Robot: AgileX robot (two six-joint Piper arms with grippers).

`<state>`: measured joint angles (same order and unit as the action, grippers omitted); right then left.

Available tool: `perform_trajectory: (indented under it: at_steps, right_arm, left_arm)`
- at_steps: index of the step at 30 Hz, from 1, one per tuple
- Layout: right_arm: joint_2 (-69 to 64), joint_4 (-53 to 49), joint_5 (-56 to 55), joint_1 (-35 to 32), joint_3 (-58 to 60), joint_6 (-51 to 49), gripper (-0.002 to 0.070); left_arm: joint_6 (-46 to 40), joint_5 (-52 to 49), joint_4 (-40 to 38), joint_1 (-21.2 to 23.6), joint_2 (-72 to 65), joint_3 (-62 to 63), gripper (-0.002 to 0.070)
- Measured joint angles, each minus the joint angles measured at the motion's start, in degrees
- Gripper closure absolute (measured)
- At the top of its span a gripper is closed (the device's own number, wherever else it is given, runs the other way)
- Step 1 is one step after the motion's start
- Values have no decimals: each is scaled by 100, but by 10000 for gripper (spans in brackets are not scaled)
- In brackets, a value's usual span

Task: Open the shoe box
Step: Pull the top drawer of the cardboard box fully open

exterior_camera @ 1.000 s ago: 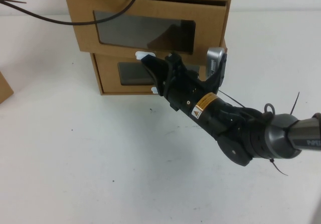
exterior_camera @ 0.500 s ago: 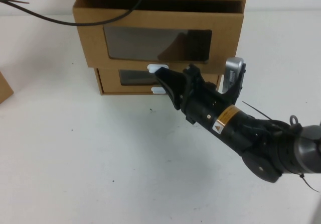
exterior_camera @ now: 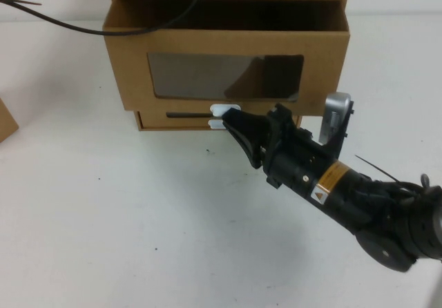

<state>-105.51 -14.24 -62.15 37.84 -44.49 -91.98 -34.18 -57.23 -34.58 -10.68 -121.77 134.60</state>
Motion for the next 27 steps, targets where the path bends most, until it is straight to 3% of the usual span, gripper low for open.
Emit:
perform_trajectory:
  at_steps: [27]
  right_arm:
    - [985,-572,-445,0,1713,-343,679]
  left_arm:
    - [60,-83,-100,-5,0,0,680]
